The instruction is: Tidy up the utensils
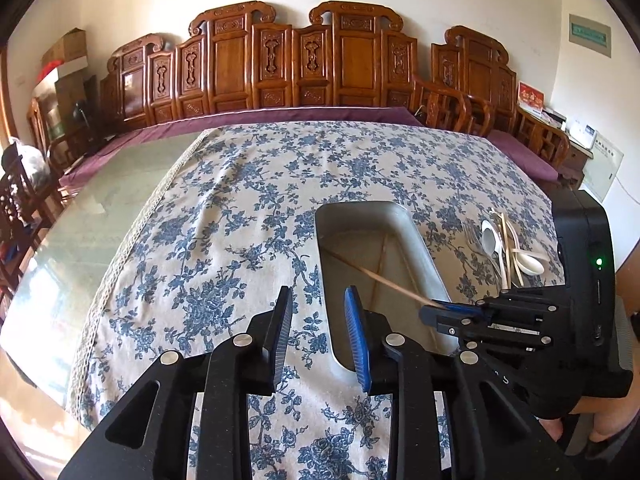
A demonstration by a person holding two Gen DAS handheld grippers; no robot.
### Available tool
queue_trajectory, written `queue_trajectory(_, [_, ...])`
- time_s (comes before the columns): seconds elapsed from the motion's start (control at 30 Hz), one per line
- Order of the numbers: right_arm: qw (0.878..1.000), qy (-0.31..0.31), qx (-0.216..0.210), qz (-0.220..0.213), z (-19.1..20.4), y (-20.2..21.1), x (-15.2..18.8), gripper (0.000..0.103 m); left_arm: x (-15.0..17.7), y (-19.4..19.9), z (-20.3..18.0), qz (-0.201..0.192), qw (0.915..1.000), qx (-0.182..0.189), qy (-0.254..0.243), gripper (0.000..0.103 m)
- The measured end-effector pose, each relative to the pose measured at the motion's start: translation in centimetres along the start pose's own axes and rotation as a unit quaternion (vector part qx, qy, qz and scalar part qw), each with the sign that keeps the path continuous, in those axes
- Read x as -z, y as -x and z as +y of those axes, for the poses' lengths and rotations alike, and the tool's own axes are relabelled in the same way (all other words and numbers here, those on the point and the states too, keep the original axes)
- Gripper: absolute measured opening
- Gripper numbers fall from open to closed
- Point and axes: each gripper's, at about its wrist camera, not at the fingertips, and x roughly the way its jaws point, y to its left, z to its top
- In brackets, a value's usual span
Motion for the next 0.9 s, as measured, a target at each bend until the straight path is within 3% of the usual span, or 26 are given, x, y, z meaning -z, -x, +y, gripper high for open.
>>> queue_trajectory(0.23, [1.0, -0.009, -0.02, -0.02, -0.7, 1.6, 0.0, 0.016, -0.1, 0.0, -0.6, 0.001, 1.0, 0.002, -0.003, 0.027])
queue_trajectory(0.37, [0.999, -0.013, -0.018, -0.042, -1.6, 3.6, 0.2, 0.016, -0.2, 0.1, -1.3, -0.003, 1.0, 0.005, -0.007, 0.038])
queue_trajectory(0.47, [0.998, -0.022, -0.005, -0.06, -3.5, 5.4, 0.7, 0.016, -0.3, 0.0, -2.3, -0.002, 0.9998, 0.013, -0.011, 0.041])
queue_trajectory(0.5, [0.997, -0.027, 0.002, -0.066, -4.4, 5.9, 0.8, 0.016, -0.4, -0.1, -2.8, -0.001, 0.9998, 0.016, -0.013, 0.05])
queue_trajectory(0.57, [0.996, -0.038, 0.016, -0.075, -6.3, 6.9, 1.2, 0.016, -0.5, -0.3, -3.7, -0.003, 0.9996, 0.022, -0.018, 0.056])
queue_trajectory(0.9, [0.987, -0.081, 0.096, -0.099, -16.4, 9.8, 2.2, 0.016, -1.4, -2.5, -9.4, 0.006, 0.9966, 0.059, -0.056, 0.062])
